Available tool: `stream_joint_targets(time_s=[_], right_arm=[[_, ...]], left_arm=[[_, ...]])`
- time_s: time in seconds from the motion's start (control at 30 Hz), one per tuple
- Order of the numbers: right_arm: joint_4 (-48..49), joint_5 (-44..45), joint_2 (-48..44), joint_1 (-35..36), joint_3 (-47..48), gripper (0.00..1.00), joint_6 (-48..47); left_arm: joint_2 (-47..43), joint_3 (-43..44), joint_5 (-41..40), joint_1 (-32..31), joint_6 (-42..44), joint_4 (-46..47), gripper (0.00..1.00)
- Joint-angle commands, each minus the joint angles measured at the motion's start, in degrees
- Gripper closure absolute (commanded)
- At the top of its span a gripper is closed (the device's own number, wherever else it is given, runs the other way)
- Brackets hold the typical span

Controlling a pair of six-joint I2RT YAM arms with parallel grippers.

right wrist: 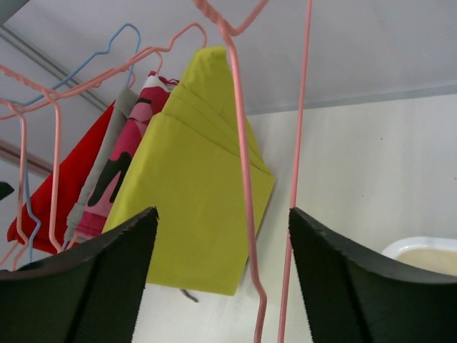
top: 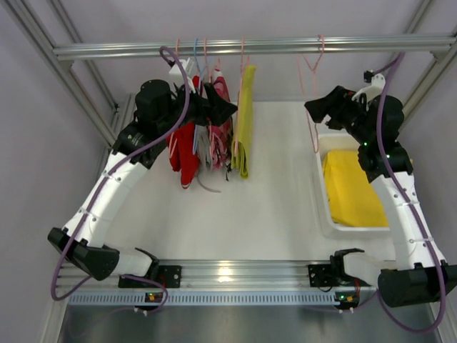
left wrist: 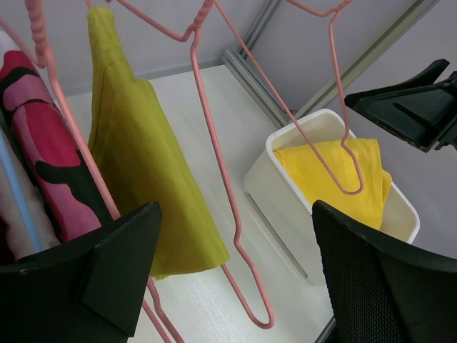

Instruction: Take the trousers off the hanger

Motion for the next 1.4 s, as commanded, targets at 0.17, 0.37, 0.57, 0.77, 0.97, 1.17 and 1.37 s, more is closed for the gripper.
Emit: stream_joint_targets(time_s=[0.17, 0.37, 0.57, 0.77, 0.97, 1.17, 1.37], right_arm=[[2.1, -0.7, -9.4, 0.7, 0.1, 0.17, -3.4], [8.8, -15.0, -11.8, 1.5, -0.5, 0.18, 0.9], [19.4, -11.1, -7.6, 14.1, -5.1, 0.23, 7.8], [26.2, -5.4, 2.3, 25.0, -4.5, 0.26, 12.2], [31.2, -1.0, 13.4, 28.8, 0.3, 0.35, 17.8], [34.0, -1.3, 18.9, 28.9, 3.5, 0.39, 18.5], [38.7, -2.2, 21.0, 28.6, 3.8, 0.47, 20.1]], left_arm=[[1.5, 5.9, -1.8, -1.9, 4.2, 0.5, 0.10], [-2.6, 3.9, -3.6, -2.1, 6.2, 4.6, 0.07], [-3.1, 7.4, -3.4, 0.1, 4.9, 2.5, 0.06], [-5.2, 9.7, -2.9, 5.4, 3.8, 2.3, 0.05], [-7.8, 7.0, -2.3, 7.2, 3.4, 2.8, 0.05], [-8.3, 6.5, -1.7, 7.3, 3.4, 2.9, 0.05], [-8.3, 5.6, -1.2, 7.2, 2.7, 3.3, 0.05]])
